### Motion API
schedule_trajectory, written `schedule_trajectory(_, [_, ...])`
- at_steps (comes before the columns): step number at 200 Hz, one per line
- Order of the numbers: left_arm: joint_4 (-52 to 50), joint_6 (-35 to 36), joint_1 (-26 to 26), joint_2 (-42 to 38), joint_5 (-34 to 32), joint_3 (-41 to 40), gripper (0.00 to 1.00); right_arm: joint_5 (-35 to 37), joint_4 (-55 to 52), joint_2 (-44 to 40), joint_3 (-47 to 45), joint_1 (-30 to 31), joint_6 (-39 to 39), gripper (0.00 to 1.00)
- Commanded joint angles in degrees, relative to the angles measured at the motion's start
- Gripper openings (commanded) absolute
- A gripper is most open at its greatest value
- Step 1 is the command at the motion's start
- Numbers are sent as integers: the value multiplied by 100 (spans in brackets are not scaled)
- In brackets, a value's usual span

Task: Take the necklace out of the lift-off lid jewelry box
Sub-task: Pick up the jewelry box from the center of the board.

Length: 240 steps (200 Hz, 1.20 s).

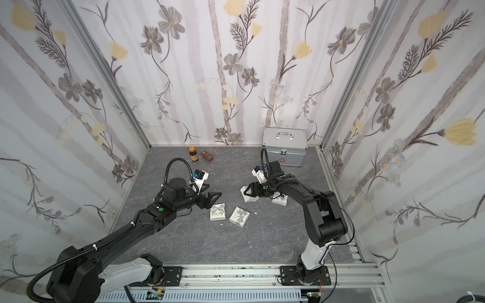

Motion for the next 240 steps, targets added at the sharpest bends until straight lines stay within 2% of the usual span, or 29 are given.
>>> schedule_trajectory(1, [239,286,-63,167,-187,-36,83,-1281,718,-119,-116,-8,290,58])
schedule_trajectory(47, [417,1042,-474,424,-781,-87,79,-2213,1164,-576,-467,40,722,58])
schedule_trajectory(66, [840,1237,-647,449,-956,-156,74,-2489,1165,-767,-532,151,771,59])
schedule_trajectory(106, [1772,1252,-775,491,-806,-270,68,-2780,1125,-1009,-625,281,841,59])
schedule_trajectory(138, [2564,1381,-821,569,-300,-491,63,-2959,1244,-1082,-700,393,934,59])
schedule_trajectory(169, [3013,1424,-857,574,-159,-600,58,-3079,1408,-1118,-734,456,1053,59])
schedule_trajectory(194, [3159,1388,-873,574,-35,-598,49,-3198,1668,-1109,-777,481,1232,59])
schedule_trajectory(202, [3230,1370,-869,574,-41,-604,30,-3227,1716,-1103,-779,487,1267,59])
schedule_trajectory(211, [3383,1327,-870,572,-86,-650,22,-3247,1744,-1076,-779,497,1298,59])
schedule_trajectory(240, [3571,1297,-868,574,54,-707,23,-3328,1982,-1061,-812,515,1459,59])
